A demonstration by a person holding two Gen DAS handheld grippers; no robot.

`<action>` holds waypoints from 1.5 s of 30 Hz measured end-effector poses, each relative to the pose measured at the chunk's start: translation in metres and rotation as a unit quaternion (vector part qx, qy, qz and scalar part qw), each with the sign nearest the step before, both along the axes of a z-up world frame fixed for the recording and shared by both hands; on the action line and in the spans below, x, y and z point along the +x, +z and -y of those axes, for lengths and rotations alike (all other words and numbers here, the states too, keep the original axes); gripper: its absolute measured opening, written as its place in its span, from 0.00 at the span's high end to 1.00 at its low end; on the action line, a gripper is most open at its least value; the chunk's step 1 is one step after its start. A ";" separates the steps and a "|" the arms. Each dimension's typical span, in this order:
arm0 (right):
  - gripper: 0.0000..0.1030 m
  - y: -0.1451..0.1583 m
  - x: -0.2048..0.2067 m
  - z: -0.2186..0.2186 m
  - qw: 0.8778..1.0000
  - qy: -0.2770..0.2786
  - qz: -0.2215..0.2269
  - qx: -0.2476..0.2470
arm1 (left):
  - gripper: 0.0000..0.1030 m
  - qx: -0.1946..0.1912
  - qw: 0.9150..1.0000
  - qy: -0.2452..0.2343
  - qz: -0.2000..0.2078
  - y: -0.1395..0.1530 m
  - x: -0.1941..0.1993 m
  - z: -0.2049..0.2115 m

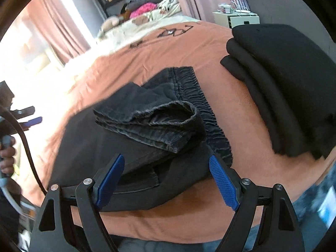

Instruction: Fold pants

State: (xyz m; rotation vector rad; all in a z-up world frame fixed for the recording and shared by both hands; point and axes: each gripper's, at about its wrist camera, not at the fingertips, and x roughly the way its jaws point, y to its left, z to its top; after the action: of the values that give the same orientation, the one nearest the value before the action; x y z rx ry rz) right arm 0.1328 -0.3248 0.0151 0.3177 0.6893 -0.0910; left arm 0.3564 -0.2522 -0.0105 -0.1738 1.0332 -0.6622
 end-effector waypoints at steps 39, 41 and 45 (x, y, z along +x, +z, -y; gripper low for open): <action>0.94 0.016 -0.012 -0.024 0.999 -0.019 0.013 -0.026 | 0.90 -0.025 0.980 0.135 -0.146 -0.132 -0.030 -0.122; 0.94 0.017 -0.015 -0.023 1.000 -0.020 0.013 -0.020 | 0.90 -0.024 0.980 0.135 -0.143 -0.128 -0.030 -0.124; 0.93 0.003 -0.014 -0.017 0.999 -0.037 -0.012 -0.014 | 0.89 -0.017 0.979 0.133 -0.156 -0.139 -0.025 -0.121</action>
State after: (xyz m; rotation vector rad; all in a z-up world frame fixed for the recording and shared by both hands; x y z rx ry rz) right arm 0.1192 -0.3082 0.0181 0.3161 0.7000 -0.1749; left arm 0.3318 -0.1314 -0.1494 -0.4498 1.2732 -0.4151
